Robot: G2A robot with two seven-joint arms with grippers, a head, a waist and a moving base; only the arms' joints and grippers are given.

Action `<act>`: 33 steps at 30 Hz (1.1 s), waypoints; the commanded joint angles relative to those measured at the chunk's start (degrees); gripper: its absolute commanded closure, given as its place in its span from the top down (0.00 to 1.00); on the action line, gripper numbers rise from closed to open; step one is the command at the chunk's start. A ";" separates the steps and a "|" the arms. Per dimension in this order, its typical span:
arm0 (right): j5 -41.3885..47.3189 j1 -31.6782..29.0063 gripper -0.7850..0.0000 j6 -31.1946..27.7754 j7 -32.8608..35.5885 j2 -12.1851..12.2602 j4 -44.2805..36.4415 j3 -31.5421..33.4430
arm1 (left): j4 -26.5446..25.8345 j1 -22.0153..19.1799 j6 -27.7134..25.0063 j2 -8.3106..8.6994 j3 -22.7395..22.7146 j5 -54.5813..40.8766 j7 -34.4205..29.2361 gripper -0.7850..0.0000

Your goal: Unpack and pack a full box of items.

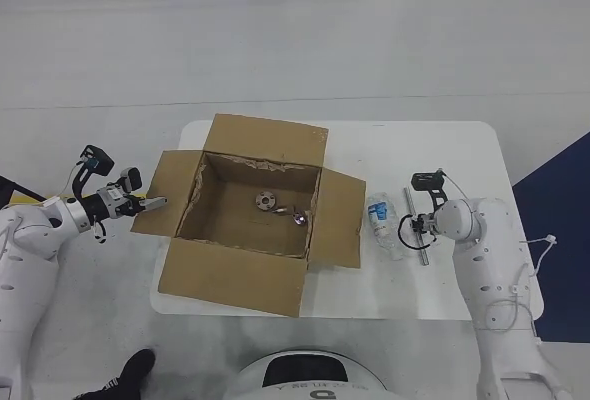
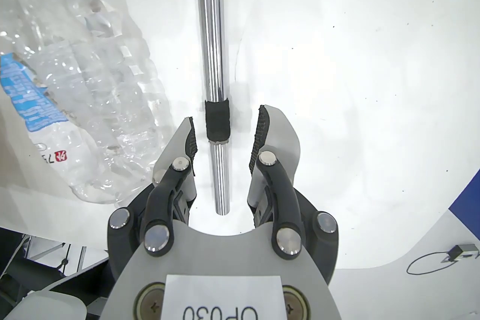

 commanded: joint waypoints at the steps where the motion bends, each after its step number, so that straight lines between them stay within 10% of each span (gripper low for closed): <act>1: 0.17 1.07 0.44 -0.42 -0.19 0.04 1.73 -0.31 | 0.00 0.00 0.00 0.00 0.00 0.00 0.00 1.00; 9: 1.29 5.66 0.39 -2.10 -0.31 0.23 9.18 -1.35 | 0.00 0.00 0.00 0.00 0.00 0.00 0.00 1.00; 19: 2.82 7.91 0.00 -3.47 0.27 0.50 13.36 -2.54 | 0.00 0.00 0.00 0.00 0.00 0.00 0.00 1.00; 33: 8.93 -1.25 0.00 -2.45 -8.35 1.73 -1.76 3.90 | 0.00 0.00 0.00 0.00 0.00 0.00 0.00 1.00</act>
